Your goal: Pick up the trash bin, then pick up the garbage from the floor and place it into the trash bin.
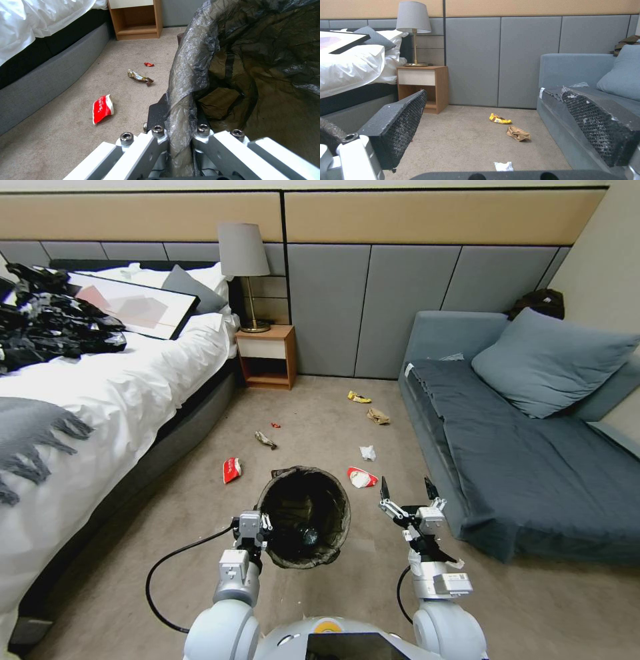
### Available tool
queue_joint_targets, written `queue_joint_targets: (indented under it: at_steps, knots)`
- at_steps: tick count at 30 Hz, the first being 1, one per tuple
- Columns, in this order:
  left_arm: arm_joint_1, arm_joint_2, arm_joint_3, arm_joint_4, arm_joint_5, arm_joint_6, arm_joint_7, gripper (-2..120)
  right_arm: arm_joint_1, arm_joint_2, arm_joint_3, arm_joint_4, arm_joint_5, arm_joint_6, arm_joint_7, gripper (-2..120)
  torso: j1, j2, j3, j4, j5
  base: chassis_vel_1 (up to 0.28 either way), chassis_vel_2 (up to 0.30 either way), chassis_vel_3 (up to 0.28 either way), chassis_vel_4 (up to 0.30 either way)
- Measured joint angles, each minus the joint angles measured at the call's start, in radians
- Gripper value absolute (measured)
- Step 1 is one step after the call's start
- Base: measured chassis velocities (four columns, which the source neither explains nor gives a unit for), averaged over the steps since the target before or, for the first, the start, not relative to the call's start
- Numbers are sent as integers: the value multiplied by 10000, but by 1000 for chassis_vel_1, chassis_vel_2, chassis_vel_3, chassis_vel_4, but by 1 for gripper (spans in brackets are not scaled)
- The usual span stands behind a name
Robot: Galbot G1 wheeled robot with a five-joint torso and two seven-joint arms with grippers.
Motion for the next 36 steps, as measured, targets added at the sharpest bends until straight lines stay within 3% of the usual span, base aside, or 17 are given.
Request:
queue_joint_targets:
  at_steps: [13, 36]
  knots:
    - [12, -11, 0, 0, 25, -17, -9, 1, 13, 0, 57, -39, 50, 88, -38, 100, -1, 0, 0, 0, 0, -26, 26, 24, -28]
    - [-21, -35, 4, 38, 49, -30, -15, 1, 52, 0, 49, -144, 27, 93, -35, 100, 1, -1, 1, 2, 1, -177, 182, 183, -178]
